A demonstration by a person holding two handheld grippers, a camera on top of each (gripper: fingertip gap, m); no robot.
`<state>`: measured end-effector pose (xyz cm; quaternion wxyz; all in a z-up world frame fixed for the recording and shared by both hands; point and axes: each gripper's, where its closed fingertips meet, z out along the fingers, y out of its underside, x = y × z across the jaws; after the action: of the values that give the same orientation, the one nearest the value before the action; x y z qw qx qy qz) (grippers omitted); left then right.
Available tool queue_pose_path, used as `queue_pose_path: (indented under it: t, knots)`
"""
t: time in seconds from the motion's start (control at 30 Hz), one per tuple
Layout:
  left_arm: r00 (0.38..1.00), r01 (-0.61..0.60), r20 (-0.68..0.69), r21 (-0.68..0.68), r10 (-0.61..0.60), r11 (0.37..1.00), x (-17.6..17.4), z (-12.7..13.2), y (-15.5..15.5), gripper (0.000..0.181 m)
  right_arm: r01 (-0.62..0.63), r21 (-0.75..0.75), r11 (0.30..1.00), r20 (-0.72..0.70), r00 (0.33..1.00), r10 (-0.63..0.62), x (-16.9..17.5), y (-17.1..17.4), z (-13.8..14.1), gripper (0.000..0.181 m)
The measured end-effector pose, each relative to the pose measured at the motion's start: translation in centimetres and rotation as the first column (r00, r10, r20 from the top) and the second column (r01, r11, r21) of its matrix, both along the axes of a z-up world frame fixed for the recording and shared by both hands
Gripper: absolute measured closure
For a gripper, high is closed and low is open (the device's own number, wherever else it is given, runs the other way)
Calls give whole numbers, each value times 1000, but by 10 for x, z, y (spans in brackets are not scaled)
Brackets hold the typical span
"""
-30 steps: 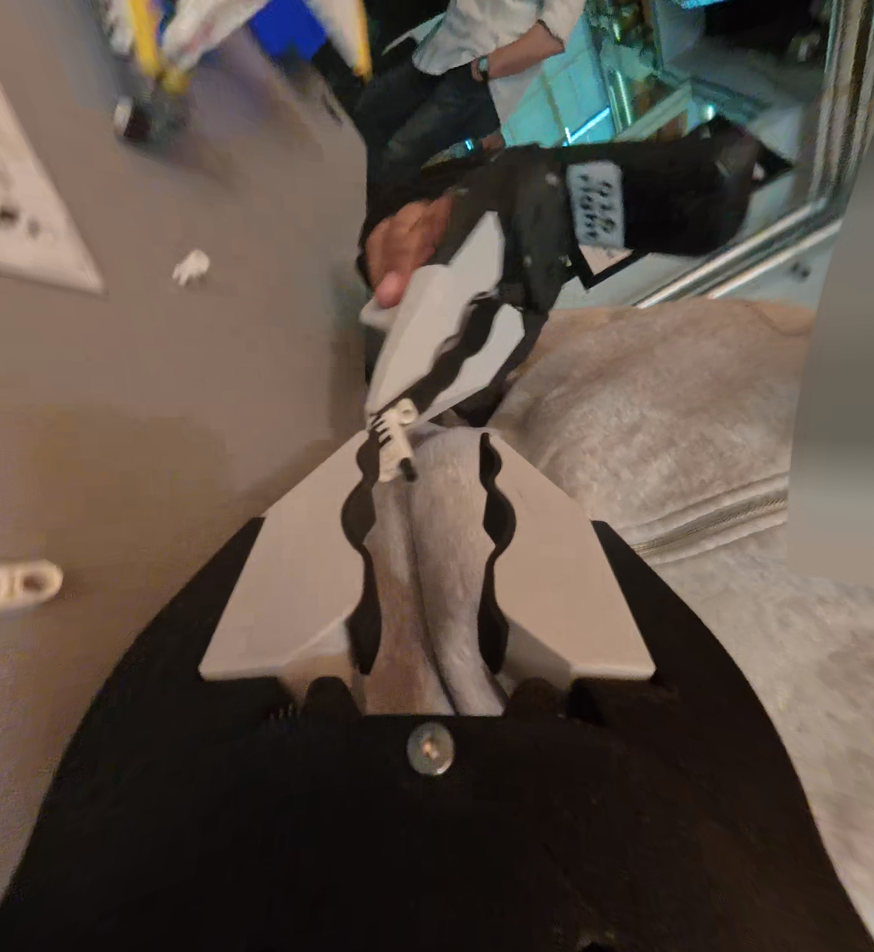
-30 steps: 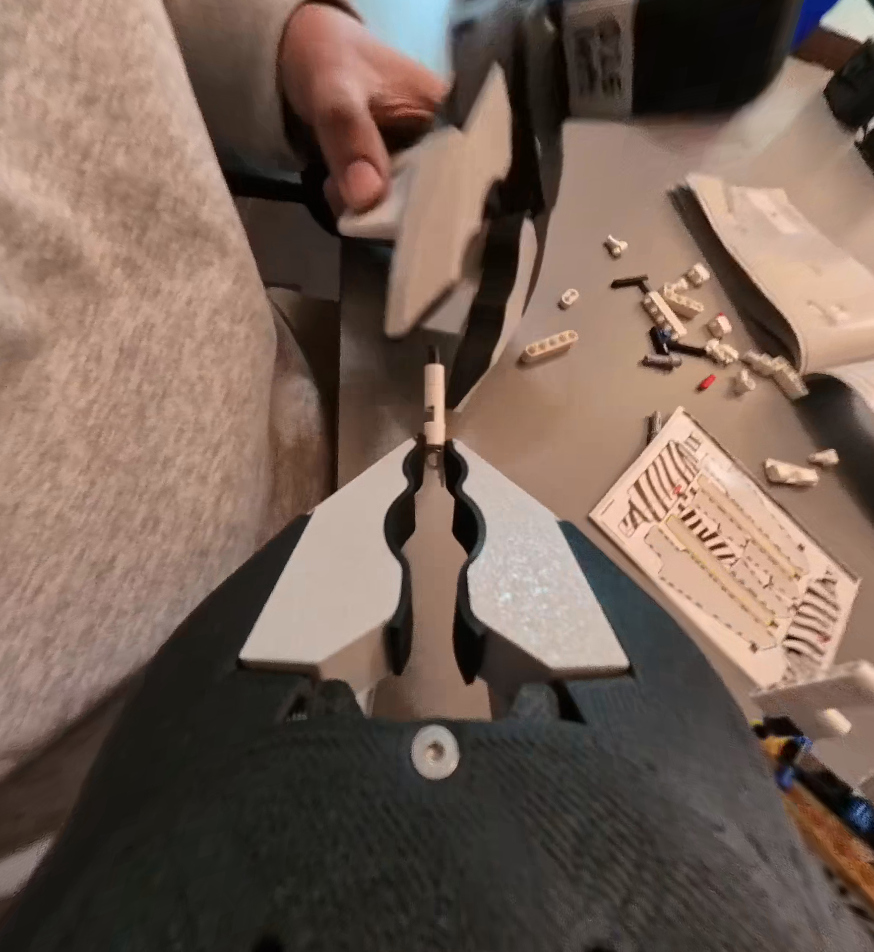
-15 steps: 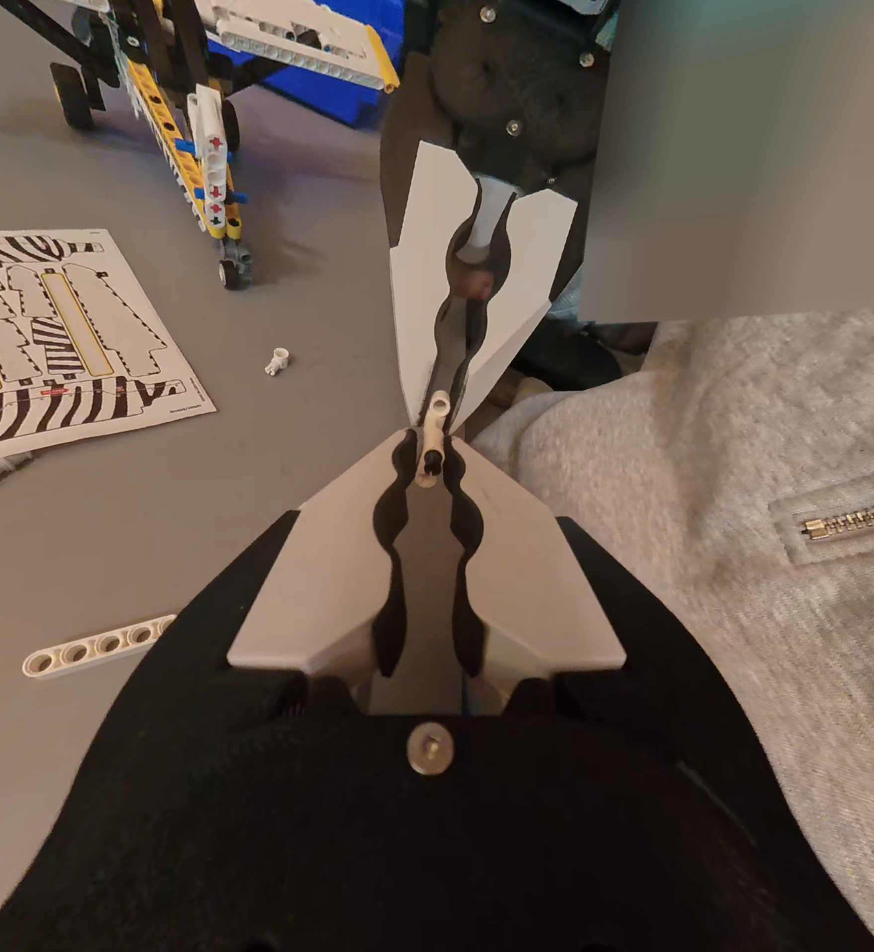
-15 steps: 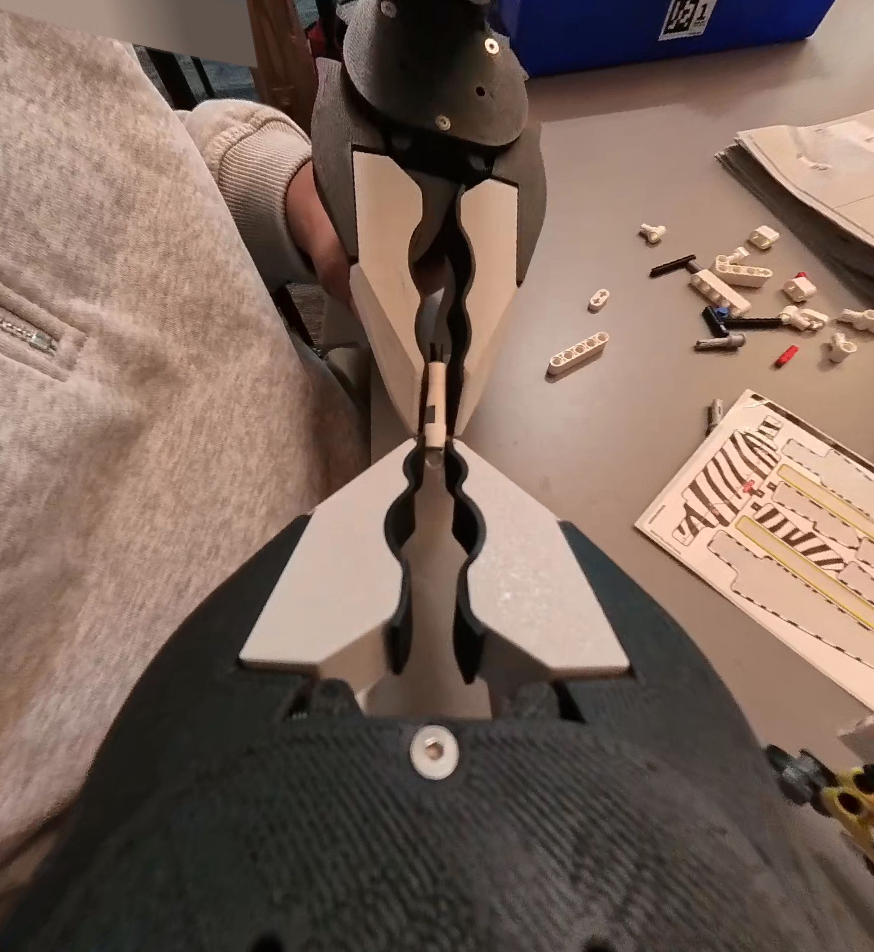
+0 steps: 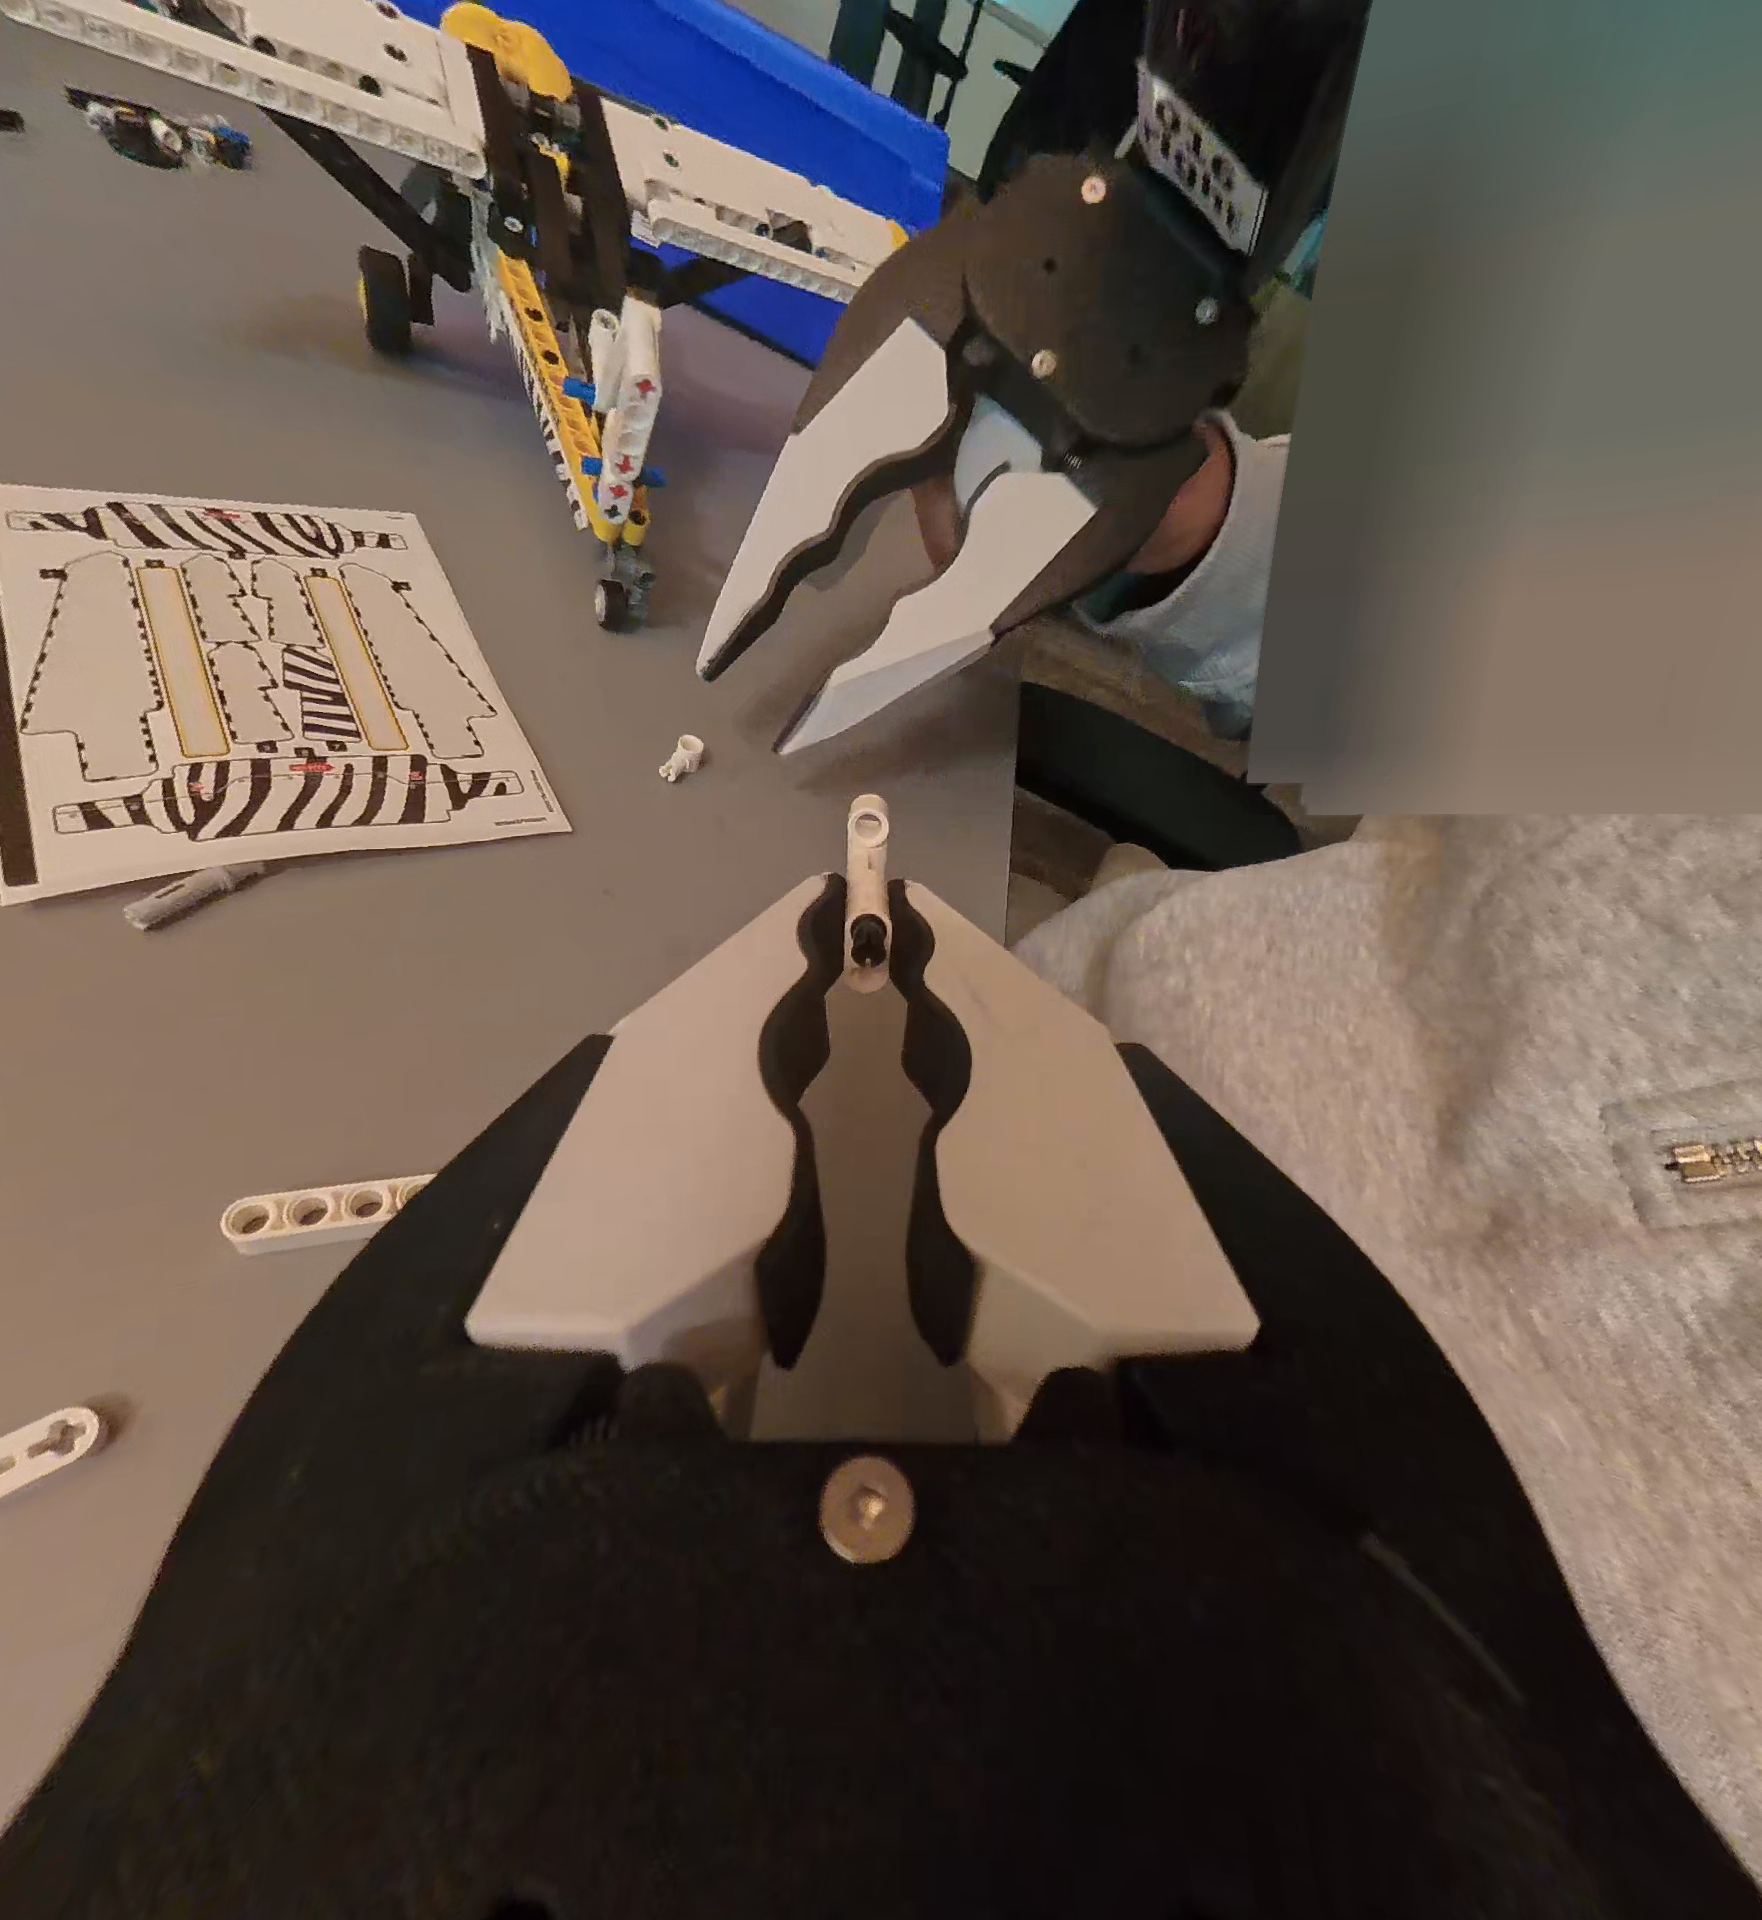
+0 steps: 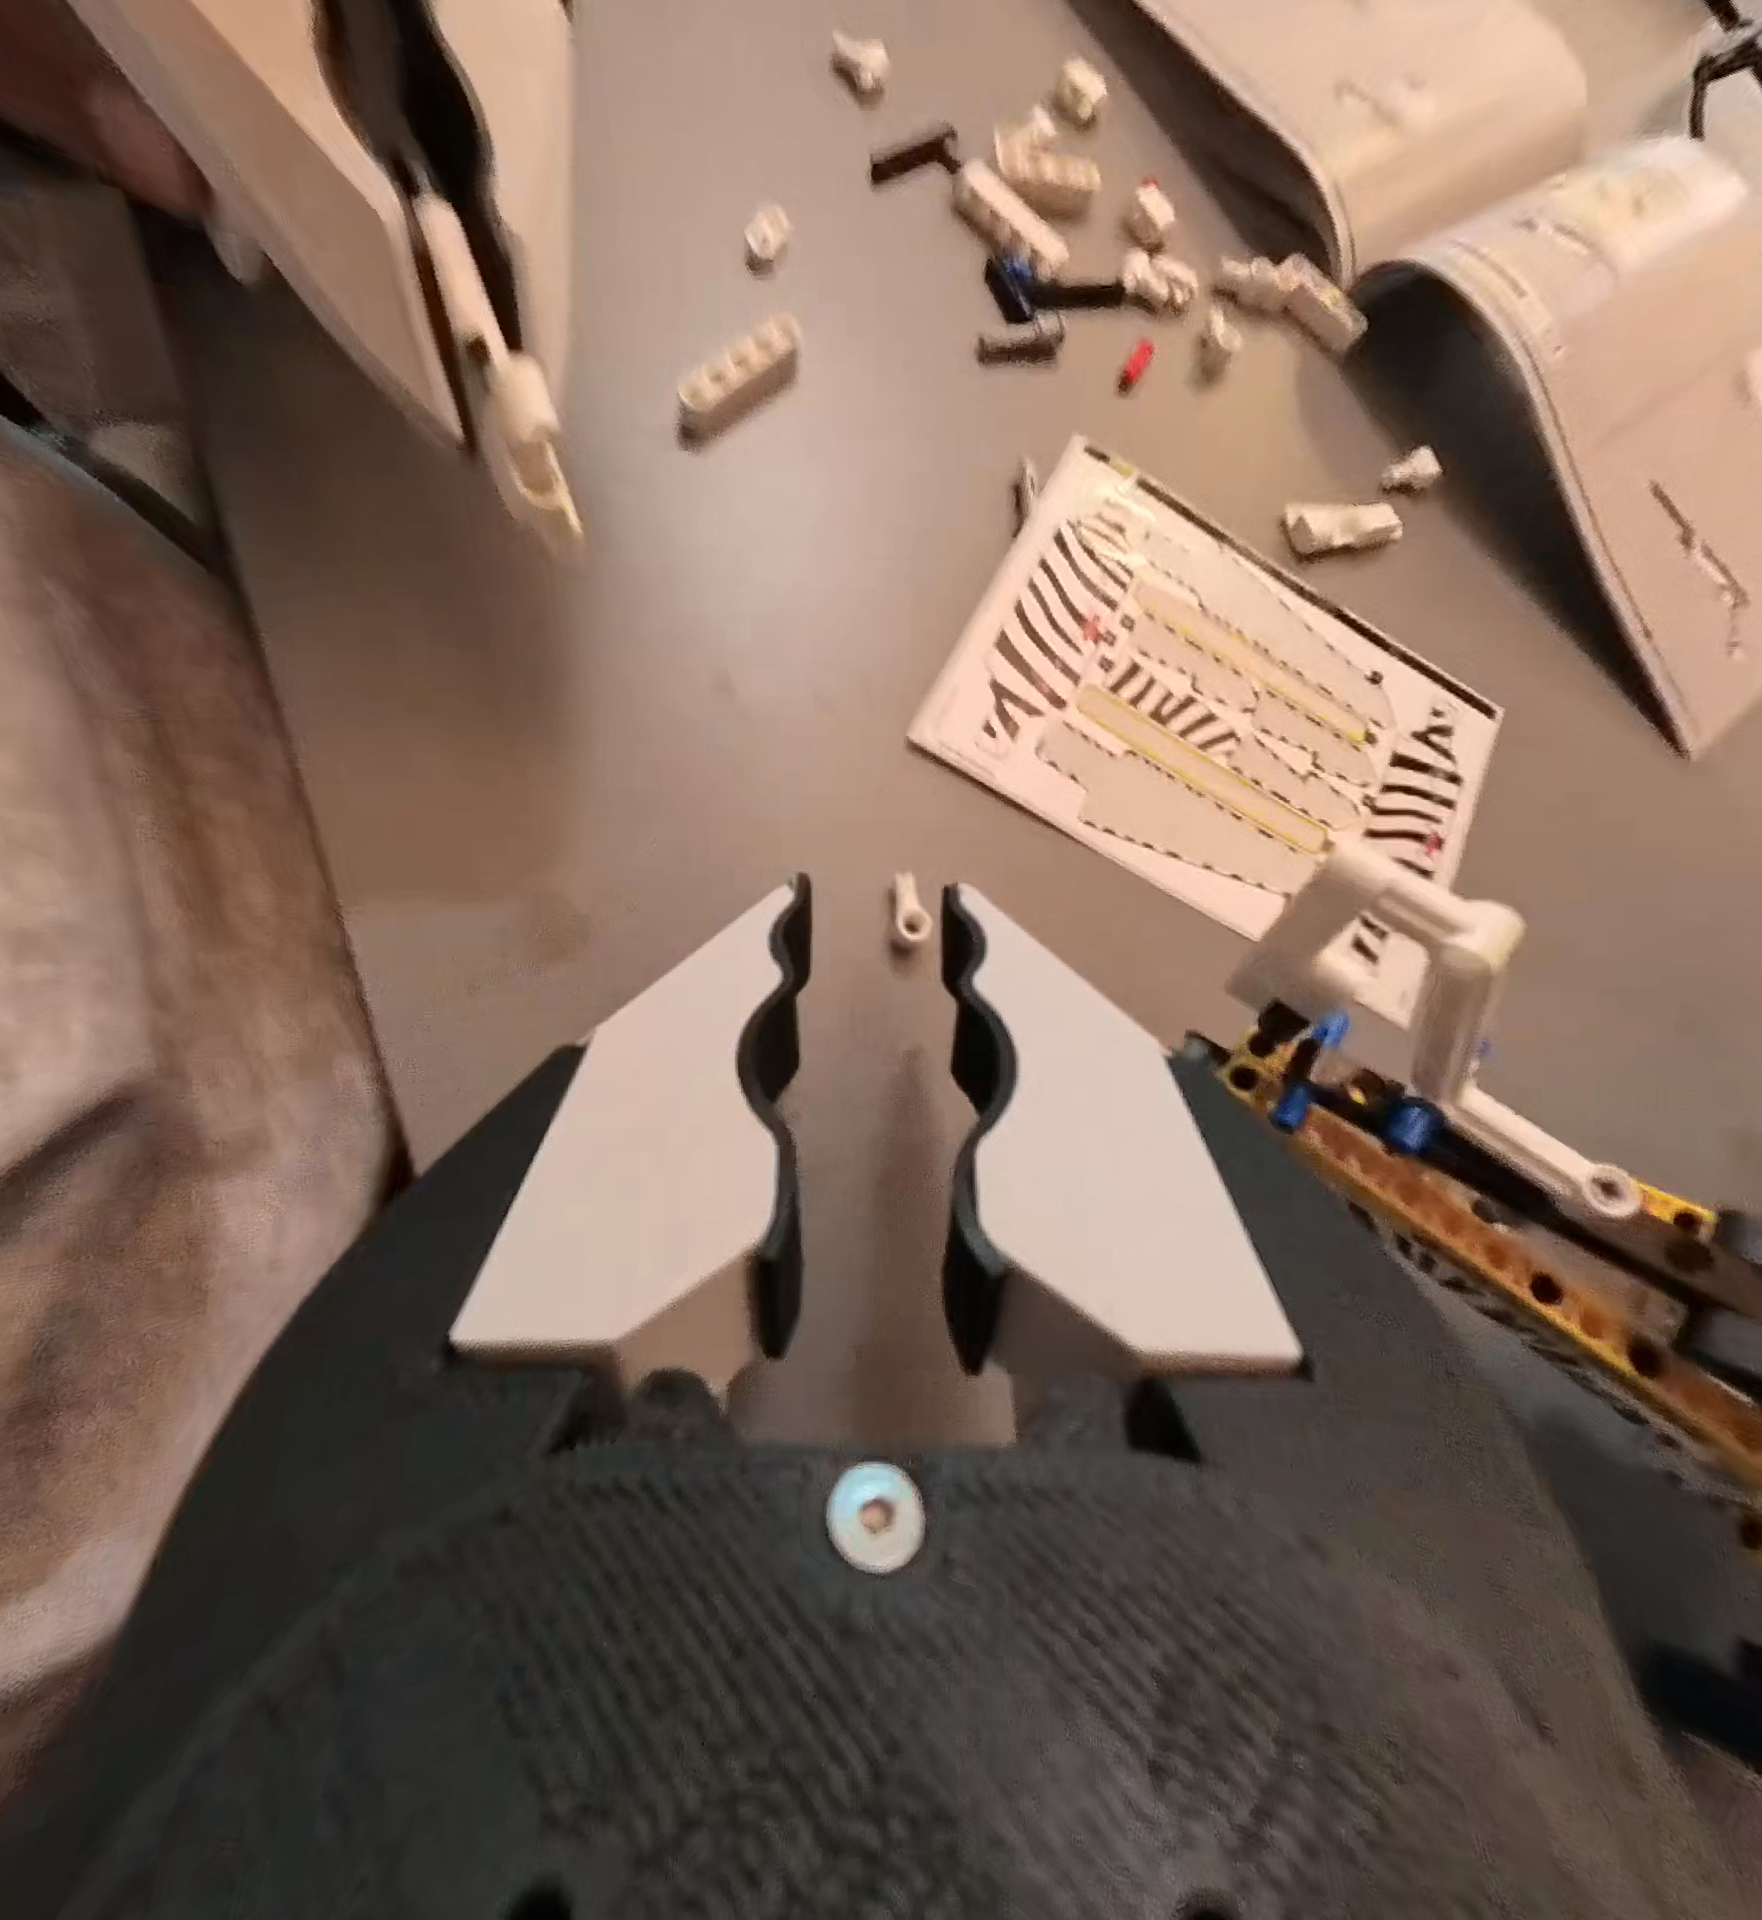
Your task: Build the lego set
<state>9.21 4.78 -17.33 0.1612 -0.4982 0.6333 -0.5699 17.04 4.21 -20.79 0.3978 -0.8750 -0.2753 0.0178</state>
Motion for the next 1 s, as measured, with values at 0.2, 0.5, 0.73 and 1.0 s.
queue_pose_path:
  t: [0.2,0.5,0.73,1.0]
  knots:
    - [1000,-13,-13,10,13,1000,1,-2,1,176,-2,-75,997,86,996,8,10,9,-23,158]
    - [995,-15,-90,175,31,984,6,-22,-6,176,41,-116,992,-54,997,-48,9,6,-24,160]
    - [985,-30,-162,185,60,982,10,-33,-1,176,46,-120,992,-226,971,-73,-2,7,-24,175]
    - [956,46,-292,212,18,976,10,-54,-6,176,-228,-102,968,-149,966,212,-48,-9,-4,175]
